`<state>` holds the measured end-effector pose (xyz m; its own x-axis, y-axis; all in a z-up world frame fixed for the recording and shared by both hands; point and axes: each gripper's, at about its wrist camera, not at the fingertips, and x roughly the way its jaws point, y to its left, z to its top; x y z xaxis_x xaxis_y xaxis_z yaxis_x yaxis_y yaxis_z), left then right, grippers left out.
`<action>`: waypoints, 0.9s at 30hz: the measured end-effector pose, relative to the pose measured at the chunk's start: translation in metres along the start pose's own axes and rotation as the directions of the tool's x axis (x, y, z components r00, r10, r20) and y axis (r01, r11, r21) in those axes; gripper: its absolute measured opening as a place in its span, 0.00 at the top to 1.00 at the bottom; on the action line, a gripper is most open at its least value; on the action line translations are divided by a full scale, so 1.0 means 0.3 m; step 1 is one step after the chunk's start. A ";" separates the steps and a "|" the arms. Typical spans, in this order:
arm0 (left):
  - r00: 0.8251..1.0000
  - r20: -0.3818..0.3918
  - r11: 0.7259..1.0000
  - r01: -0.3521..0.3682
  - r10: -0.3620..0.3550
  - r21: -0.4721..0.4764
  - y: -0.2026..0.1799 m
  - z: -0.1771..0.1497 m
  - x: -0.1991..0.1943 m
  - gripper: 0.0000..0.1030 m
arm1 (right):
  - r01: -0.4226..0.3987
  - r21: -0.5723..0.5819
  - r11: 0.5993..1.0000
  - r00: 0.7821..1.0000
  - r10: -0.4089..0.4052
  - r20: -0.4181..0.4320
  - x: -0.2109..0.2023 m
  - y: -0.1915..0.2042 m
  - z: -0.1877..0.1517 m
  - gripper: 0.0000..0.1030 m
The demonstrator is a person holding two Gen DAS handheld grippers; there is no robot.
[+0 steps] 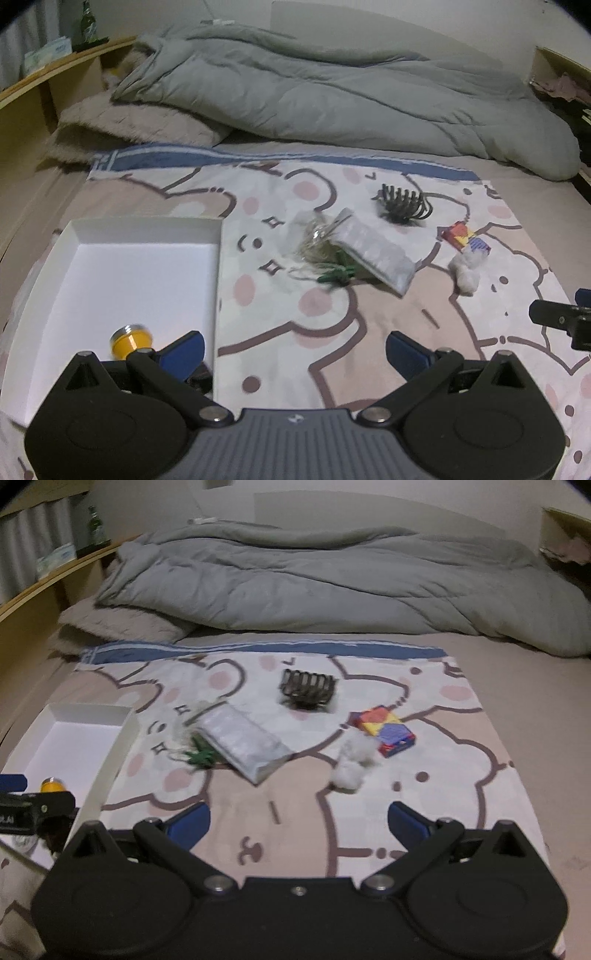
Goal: Organize objects
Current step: 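Grasp the green clothespin with the left gripper while the right tool approaches the white tissue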
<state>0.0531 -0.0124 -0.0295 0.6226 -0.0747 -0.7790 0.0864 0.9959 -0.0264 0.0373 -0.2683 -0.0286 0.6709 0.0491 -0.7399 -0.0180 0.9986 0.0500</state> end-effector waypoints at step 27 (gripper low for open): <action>0.992 0.076 0.995 0.100 -0.100 0.000 -0.109 0.141 0.381 0.46 | 0.109 0.358 0.927 0.994 -0.105 -0.033 0.369 -0.214 0.130 0.25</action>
<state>0.1544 -0.0556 -0.0910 0.6684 -0.1777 -0.7222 0.1486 0.9834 -0.1044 0.1417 -0.3278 -0.0875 0.6444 -0.0550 -0.7627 0.3219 0.9243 0.2053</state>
